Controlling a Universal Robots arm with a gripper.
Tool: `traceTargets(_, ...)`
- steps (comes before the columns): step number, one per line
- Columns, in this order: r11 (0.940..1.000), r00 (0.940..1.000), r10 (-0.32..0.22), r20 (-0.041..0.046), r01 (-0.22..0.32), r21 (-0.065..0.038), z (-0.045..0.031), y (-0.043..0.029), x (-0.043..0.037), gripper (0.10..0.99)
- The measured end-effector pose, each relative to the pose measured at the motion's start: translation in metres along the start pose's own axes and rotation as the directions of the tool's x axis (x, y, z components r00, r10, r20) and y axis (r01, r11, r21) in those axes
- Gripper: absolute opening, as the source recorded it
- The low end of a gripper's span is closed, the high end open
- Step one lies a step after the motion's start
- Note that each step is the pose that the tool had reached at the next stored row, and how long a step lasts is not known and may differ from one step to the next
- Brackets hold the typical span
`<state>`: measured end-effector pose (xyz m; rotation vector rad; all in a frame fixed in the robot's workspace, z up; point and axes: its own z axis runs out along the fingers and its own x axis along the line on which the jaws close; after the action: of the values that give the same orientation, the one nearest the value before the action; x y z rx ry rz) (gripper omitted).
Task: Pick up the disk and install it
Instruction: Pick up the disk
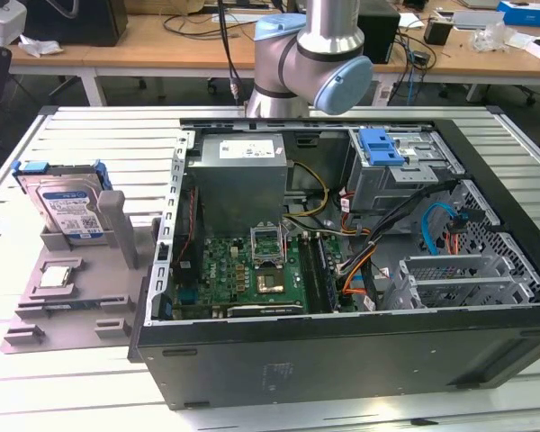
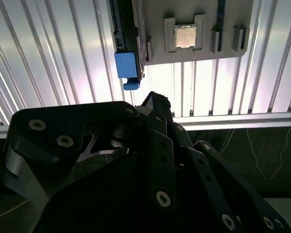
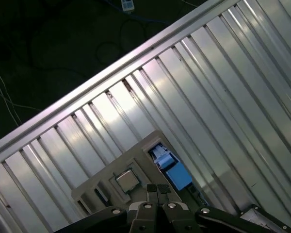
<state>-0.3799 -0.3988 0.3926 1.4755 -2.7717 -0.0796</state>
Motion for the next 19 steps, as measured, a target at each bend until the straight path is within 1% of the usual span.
traceTargets(5,0.9990,0.9990,-0.044,-0.0020,0.044,-0.001,0.0000,0.0000,0.0000,0.106)
traceTargets(7,0.9969,0.9969,-0.079,-0.0034,0.079,-0.002,0.0000,0.0000,0.0000,0.106)
traceTargets(9,0.9949,0.9949,-0.100,-0.0044,0.100,-0.003,0.0000,0.0000,0.0000,0.106)
traceTargets(11,0.9908,0.9908,-0.136,-0.0059,0.136,-0.004,0.0000,0.0000,0.0000,0.106)
traceTargets(13,0.9880,0.9880,-0.155,-0.0066,0.155,-0.004,0.0000,0.0000,0.0000,0.106)
traceTargets(15,0.9829,0.9828,-0.184,-0.0079,0.184,-0.005,0.0000,0.0000,0.0000,0.106)
traceTargets(17,0.9765,0.9764,-0.216,-0.0092,0.216,-0.006,0.0000,0.0000,0.0000,0.106)
traceTargets(19,0.9724,0.9724,-0.233,-0.0098,0.233,-0.007,0.0000,0.0000,0.0000,0.106)
